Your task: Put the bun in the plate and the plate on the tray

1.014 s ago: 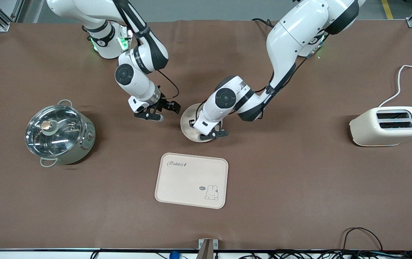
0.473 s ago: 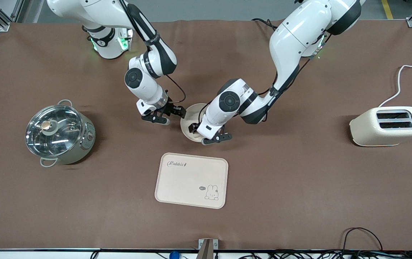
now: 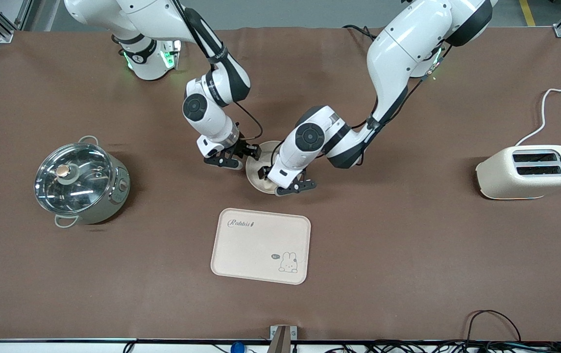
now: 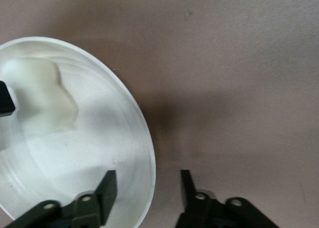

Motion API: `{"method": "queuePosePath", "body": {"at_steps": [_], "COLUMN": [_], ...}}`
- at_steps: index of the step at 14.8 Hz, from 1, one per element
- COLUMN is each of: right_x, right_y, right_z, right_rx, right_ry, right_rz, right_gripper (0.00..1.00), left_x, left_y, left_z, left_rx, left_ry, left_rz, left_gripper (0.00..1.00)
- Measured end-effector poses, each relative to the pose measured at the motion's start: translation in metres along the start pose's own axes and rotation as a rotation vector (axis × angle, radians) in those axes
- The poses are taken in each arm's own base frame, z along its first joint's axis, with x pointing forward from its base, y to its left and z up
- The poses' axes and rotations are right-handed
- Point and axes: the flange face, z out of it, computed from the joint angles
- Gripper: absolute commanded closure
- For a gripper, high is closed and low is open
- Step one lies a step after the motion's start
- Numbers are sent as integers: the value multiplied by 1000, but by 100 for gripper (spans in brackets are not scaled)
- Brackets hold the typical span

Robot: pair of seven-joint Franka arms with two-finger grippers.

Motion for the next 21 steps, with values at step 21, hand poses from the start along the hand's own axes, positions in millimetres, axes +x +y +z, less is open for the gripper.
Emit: {"method": "queuePosePath", "body": {"at_steps": [21], "right_x": [106], "right_y": [-32], "right_z": [-77], "right_rx": [204], "right_ry": [280], "right_rz": [48], "right_gripper": [100], "left_x": [135], "left_y": [-270], "left_z": [-462], "left_rx": [218], "left_ry": [189], "left_rz": [415], "left_gripper": [0]}}
